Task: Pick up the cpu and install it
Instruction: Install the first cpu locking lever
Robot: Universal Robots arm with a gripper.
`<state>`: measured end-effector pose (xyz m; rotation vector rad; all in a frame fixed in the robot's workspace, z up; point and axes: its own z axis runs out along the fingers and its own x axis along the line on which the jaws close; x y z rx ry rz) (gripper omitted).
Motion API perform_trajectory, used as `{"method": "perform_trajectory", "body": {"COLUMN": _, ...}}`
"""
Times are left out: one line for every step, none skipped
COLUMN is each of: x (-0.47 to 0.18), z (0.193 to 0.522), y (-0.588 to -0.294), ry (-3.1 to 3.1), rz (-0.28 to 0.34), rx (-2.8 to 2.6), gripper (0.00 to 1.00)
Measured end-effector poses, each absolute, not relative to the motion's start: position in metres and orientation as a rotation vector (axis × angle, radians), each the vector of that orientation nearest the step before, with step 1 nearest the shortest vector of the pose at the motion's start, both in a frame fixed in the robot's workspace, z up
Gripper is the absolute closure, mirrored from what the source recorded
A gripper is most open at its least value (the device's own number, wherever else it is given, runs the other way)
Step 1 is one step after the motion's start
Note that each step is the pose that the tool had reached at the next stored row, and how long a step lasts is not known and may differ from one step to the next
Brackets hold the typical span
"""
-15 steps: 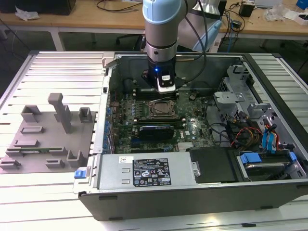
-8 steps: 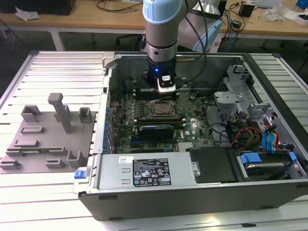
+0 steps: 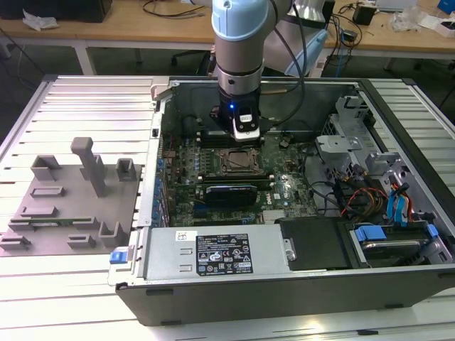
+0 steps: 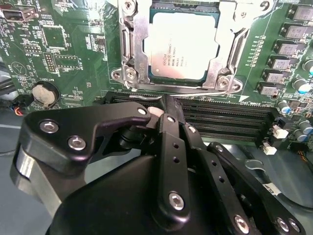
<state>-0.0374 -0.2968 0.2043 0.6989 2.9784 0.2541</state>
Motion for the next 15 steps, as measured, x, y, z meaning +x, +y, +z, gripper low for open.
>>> {"method": "perform_trajectory", "body": {"x": -0.0374, "z": 0.204, "y": -0.2969, "ry": 2.978, "rz": 0.254, "rx": 0.699, "gripper": 0.89}}
{"method": "perform_trajectory", "body": {"x": -0.0373, "z": 0.2037, "y": -0.2971, "ry": 2.978, "rz": 0.254, "rx": 0.699, "gripper": 0.89}}
{"method": "perform_trajectory", "body": {"x": -0.0373, "z": 0.2033, "y": -0.2974, "ry": 2.978, "rz": 0.254, "rx": 0.699, "gripper": 0.89}}
{"method": "perform_trajectory", "body": {"x": -0.0373, "z": 0.2027, "y": -0.2978, "ry": 2.978, "rz": 0.254, "rx": 0.699, "gripper": 0.89}}
{"method": "perform_trajectory", "body": {"x": -0.0373, "z": 0.2021, "y": -0.2981, "ry": 2.978, "rz": 0.254, "rx": 0.699, "gripper": 0.89}}
{"method": "perform_trajectory", "body": {"x": -0.0373, "z": 0.2017, "y": -0.2983, "ry": 2.978, "rz": 0.254, "rx": 0.699, "gripper": 0.89}}
{"method": "perform_trajectory", "body": {"x": -0.0373, "z": 0.2014, "y": -0.2987, "ry": 2.979, "rz": 0.254, "rx": 0.699, "gripper": 0.89}}
{"method": "perform_trajectory", "body": {"x": -0.0373, "z": 0.201, "y": -0.2992, "ry": 2.978, "rz": 0.254, "rx": 0.699, "gripper": 0.89}}
{"method": "perform_trajectory", "body": {"x": -0.0373, "z": 0.2006, "y": -0.2999, "ry": 2.978, "rz": 0.254, "rx": 0.699, "gripper": 0.89}}
{"method": "perform_trajectory", "body": {"x": -0.0373, "z": 0.2003, "y": -0.3007, "ry": 2.978, "rz": 0.254, "rx": 0.699, "gripper": 0.89}}
{"method": "perform_trajectory", "body": {"x": -0.0373, "z": 0.1998, "y": -0.3016, "ry": 2.978, "rz": 0.255, "rx": 0.699, "gripper": 0.89}}
{"method": "perform_trajectory", "body": {"x": -0.0373, "z": 0.1997, "y": -0.3021, "ry": 2.978, "rz": 0.255, "rx": 0.699, "gripper": 0.89}}
{"method": "perform_trajectory", "body": {"x": -0.0373, "z": 0.1997, "y": -0.3021, "ry": 2.978, "rz": 0.254, "rx": 0.699, "gripper": 0.89}}
{"method": "perform_trajectory", "body": {"x": -0.0373, "z": 0.1997, "y": -0.3021, "ry": 2.978, "rz": 0.254, "rx": 0.699, "gripper": 0.89}}
{"method": "perform_trajectory", "body": {"x": -0.0373, "z": 0.1997, "y": -0.3021, "ry": 2.978, "rz": 0.254, "rx": 0.699, "gripper": 0.89}}
